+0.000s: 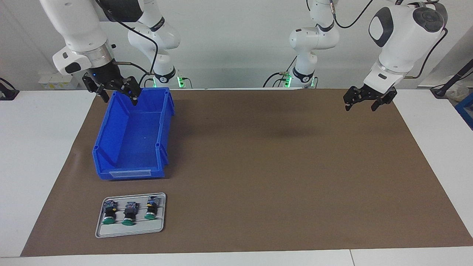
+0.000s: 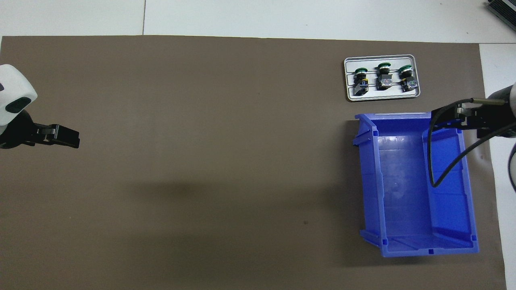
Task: Place and press button with both arms
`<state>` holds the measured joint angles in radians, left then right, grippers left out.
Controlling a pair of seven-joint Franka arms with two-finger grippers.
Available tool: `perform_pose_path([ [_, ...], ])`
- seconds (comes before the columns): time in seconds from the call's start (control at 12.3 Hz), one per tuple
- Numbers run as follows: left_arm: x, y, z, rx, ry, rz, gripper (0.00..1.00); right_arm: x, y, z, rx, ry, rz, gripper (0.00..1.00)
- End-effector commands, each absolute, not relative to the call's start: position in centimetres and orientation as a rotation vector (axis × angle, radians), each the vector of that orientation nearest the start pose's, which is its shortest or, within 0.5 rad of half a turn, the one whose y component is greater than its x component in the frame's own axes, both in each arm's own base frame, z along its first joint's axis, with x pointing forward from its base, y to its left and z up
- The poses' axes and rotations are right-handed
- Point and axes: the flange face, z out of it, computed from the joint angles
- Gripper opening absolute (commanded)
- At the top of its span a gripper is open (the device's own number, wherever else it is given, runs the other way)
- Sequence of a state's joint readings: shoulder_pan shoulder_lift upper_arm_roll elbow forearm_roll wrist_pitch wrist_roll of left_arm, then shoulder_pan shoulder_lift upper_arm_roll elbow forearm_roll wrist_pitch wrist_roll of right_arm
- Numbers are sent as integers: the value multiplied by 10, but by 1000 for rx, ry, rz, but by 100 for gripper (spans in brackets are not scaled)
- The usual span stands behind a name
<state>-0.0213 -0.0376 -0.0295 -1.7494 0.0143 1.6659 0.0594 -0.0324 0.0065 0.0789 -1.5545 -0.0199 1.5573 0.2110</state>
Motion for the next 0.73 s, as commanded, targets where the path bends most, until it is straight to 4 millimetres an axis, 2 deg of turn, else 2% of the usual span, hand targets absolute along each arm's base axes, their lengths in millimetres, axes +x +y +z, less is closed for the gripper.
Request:
perform_pose_path([
  [0.0,539,-24,572,-3105,158,57,100,547,23,629,-3146,225,-5,100],
  [0.65,539,-24,572,-3105,158,57,100,548,17,629,-3144,242,-7,100],
])
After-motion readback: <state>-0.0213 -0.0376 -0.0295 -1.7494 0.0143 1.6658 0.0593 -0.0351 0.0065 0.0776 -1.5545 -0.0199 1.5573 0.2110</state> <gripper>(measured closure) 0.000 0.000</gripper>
